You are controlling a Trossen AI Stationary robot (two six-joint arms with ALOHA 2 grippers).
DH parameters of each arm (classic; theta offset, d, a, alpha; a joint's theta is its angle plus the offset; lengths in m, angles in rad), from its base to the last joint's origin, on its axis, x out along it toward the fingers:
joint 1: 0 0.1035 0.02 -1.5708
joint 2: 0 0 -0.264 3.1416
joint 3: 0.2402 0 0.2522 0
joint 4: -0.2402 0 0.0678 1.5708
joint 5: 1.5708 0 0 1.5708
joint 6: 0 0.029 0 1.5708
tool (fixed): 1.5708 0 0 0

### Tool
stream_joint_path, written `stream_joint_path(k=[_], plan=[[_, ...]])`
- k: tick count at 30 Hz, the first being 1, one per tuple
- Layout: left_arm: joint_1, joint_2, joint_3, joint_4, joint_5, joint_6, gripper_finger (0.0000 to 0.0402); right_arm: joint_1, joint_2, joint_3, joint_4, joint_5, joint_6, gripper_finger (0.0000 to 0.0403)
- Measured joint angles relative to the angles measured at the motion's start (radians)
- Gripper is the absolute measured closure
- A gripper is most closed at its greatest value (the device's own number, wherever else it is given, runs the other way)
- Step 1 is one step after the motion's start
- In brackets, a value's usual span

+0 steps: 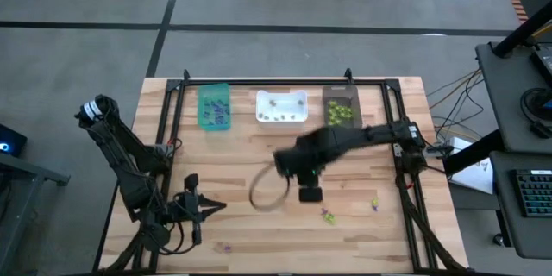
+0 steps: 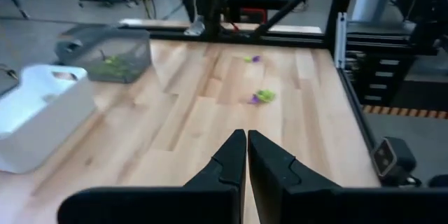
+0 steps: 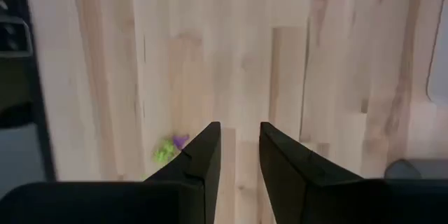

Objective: Sort Halloween decoration
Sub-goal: Put the purple witch hat toy into the light blue bin

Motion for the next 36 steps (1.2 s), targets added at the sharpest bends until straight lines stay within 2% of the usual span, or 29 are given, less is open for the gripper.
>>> stream_joint_path(k=[6, 14, 21, 26, 29, 36], plan=[[0.0, 0.056, 0.0, 0.018, 0.065, -0.102, 0.0402, 0.165, -0.006, -0.098, 0.01, 0.173, 0.089, 0.0323], [0.0, 0.174, 0.0, 0.097, 0.202, -0.184, 0.0396, 0.333, -0.014, -0.232, 0.079, 0.22, 0.181, 0.0326], [0.0, 0.269, 0.067, 0.071, 0.399, -0.256, 0.0377, 0.435, -0.077, -0.388, 0.178, 0.249, 0.275, 0.0333], [0.0, 0.355, 0.194, -0.1, 0.533, -0.301, 0.0359, 0.47, -0.123, -0.466, 0.222, 0.267, 0.373, 0.0333], [0.0, 0.424, 0.287, -0.236, 0.548, -0.338, 0.0342, 0.485, -0.145, -0.502, 0.242, 0.31, 0.412, 0.0335], [-0.008, 0.604, 0.513, -0.525, 0.572, -0.373, 0.0311, 0.49, -0.16, -0.536, 0.28, 0.317, 0.445, 0.0335]])
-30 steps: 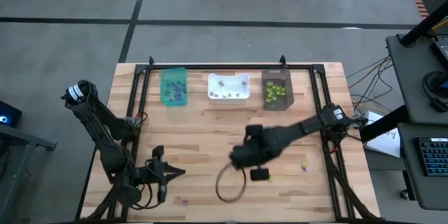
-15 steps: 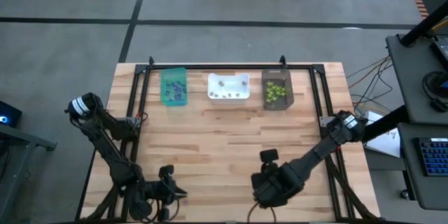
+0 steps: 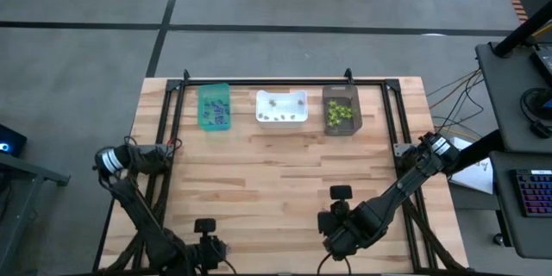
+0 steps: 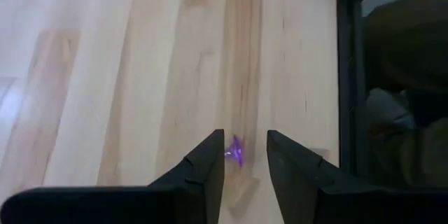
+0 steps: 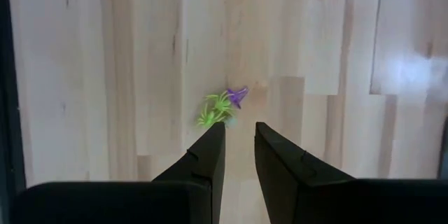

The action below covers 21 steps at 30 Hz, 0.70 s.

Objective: Sort Halloween decoration
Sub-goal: Put the purple witch hat toy into the light blue bin

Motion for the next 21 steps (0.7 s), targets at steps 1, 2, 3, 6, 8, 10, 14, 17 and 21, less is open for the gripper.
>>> stream_joint_path(k=[1, 2, 3, 6, 8, 10, 14, 17, 21], plan=[[0.0, 0.023, 0.024, -0.021, 0.006, -0.006, 0.0309, 0.0, 0.0, -0.002, 0.0, 0.0, 0.0, 0.0335], [0.0, 0.042, 0.044, -0.038, 0.014, -0.011, 0.0308, 0.001, 0.0, -0.003, -0.003, -0.001, 0.0, 0.0335], [0.0, 0.06, 0.06, -0.054, 0.021, -0.012, 0.0308, 0.001, 0.0, -0.003, -0.001, -0.001, 0.0, 0.0335], [0.0, 0.102, 0.086, -0.067, 0.031, -0.013, 0.0307, 0.001, 0.0, -0.003, 0.011, -0.001, 0.0, 0.0335], [0.0, 0.12, 0.092, -0.067, 0.035, -0.019, 0.0307, 0.001, 0.0, -0.003, 0.022, -0.001, 0.0, 0.0335], [0.0, 0.128, 0.092, -0.064, 0.038, -0.026, 0.0307, 0.001, 0.0, -0.003, 0.022, -0.002, 0.0, 0.0335], [-0.001, 0.133, 0.076, -0.057, 0.04, -0.062, 0.0307, 0.001, 0.0, -0.003, 0.041, -0.002, 0.0, 0.0335], [-0.001, 0.133, 0.057, -0.034, 0.04, -0.08, 0.0307, 0.001, 0.0, -0.003, 0.05, -0.002, 0.001, 0.0335], [-0.001, 0.133, 0.021, 0.027, 0.04, -0.086, 0.0307, 0.001, 0.003, -0.003, 0.059, -0.002, 0.009, 0.0335]])
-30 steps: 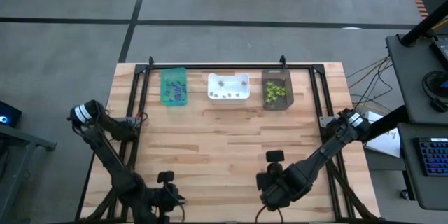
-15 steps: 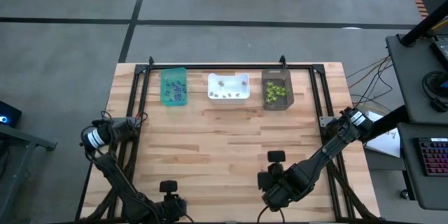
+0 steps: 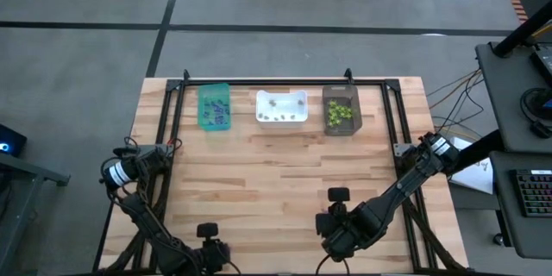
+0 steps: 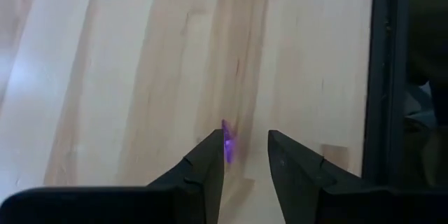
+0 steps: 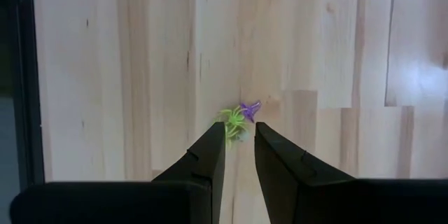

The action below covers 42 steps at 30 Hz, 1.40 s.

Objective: Sort Halloween decoration
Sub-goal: Put the purple witch hat toy into the light blue bin

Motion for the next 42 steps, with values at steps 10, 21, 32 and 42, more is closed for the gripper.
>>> stream_joint_path(k=[10, 21, 32, 42], plan=[[0.0, 0.0, -0.099, 0.065, -0.001, -0.103, 0.0307, 0.0, 0.0, 0.0, 0.007, 0.0, 0.001, 0.0335], [-0.001, -0.005, -0.143, 0.124, -0.013, -0.12, 0.0332, 0.0, 0.002, -0.008, 0.014, 0.002, 0.001, 0.0335], [0.0, -0.003, -0.143, 0.117, -0.02, -0.103, 0.0397, 0.0, 0.002, -0.01, 0.033, 0.01, 0.001, 0.0335], [0.001, -0.023, -0.073, -0.013, -0.092, -0.056, 0.0401, 0.0, 0.002, -0.01, 0.041, 0.018, -0.002, 0.0335]])
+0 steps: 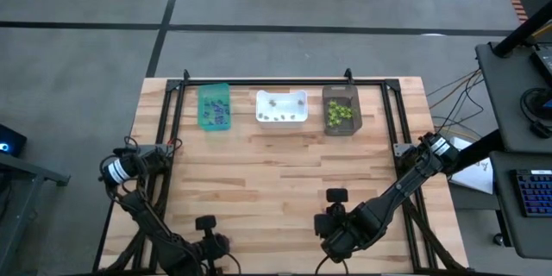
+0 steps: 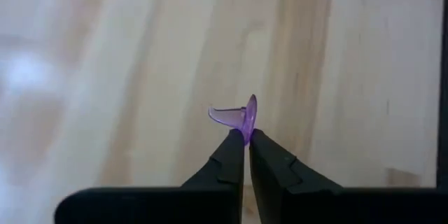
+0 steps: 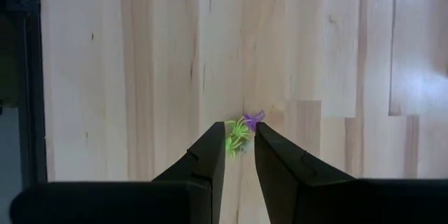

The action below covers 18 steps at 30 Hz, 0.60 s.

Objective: Sort Halloween decoration
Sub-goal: Put the purple witch hat toy into the light blue bin

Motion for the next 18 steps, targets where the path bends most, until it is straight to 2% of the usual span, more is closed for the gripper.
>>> stream_joint_path(k=[9, 18], plan=[[0.012, -0.059, 0.051, -0.191, -0.132, 0.002, 0.0401, 0.017, 0.0, -0.006, 0.081, 0.105, -0.073, 0.0335], [0.1, -0.129, 0.042, -0.2, -0.18, 0.143, 0.0402, 0.017, 0.0, -0.014, 0.127, 0.158, -0.145, 0.0335]])
